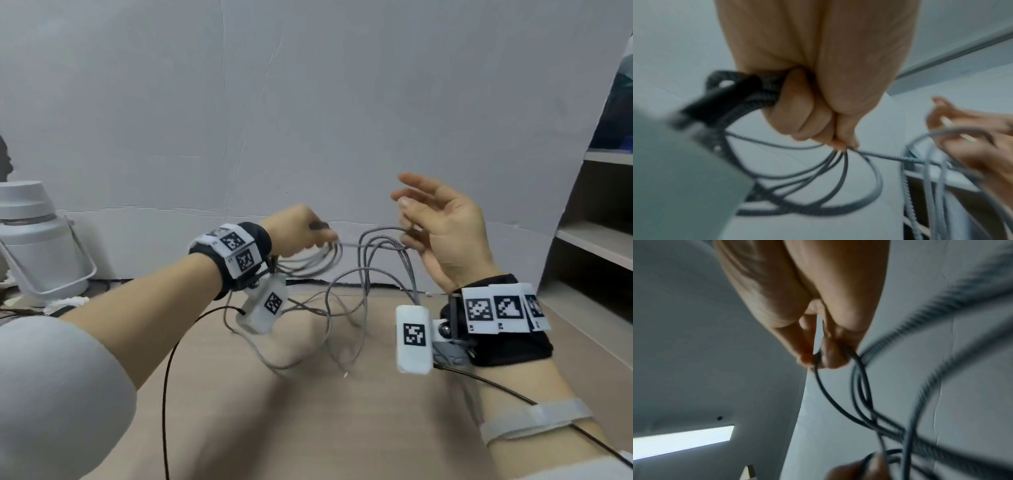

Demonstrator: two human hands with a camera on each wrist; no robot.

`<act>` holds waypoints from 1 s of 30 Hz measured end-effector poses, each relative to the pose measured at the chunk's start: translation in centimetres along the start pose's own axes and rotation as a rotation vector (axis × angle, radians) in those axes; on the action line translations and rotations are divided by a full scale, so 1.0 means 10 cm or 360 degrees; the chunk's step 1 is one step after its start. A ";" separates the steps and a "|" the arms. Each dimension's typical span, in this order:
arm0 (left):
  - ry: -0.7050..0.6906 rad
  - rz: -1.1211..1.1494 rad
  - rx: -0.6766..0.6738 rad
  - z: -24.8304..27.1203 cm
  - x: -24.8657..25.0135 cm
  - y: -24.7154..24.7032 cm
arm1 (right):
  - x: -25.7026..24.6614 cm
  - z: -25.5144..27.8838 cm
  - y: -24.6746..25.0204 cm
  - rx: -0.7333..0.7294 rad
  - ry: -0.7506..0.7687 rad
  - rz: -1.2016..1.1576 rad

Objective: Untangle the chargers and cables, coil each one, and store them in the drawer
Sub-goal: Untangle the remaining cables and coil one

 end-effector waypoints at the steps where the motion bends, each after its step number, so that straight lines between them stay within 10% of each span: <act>1: 0.0021 0.0119 0.0104 -0.02 -0.03 0.13 | 0.03 0.00 0.02 -0.0045 -0.0041 0.0259; 5: -0.0139 0.0118 0.0253 -0.03 0.22 0.40 | 0.13 0.05 -0.11 -0.0127 0.0036 0.1409; 10: -0.0185 0.0067 0.0298 -0.03 0.34 0.48 | 0.13 0.10 -0.27 -0.0271 0.0263 0.1898; 17: -0.0059 0.0367 -0.0020 -0.02 0.19 0.22 | -0.08 0.12 -0.32 -0.0296 0.0549 0.1180; 23: -0.0106 0.0323 -0.0224 0.05 0.08 0.11 | -0.11 0.02 0.37 0.0534 0.0123 0.0449; 30: -0.0054 0.0308 0.0054 0.00 0.02 0.25 | -0.26 0.13 -0.15 -0.0266 -0.0018 -0.0171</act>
Point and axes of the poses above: each hand's wrist, its own z-axis away from the middle knuckle, its own y-axis out of the back of the hand, x = y × z, the point moved 8 cm from there along -z, towards the middle knuckle, and after that the axes turned 1 degree about y, right-handed, at the moved point
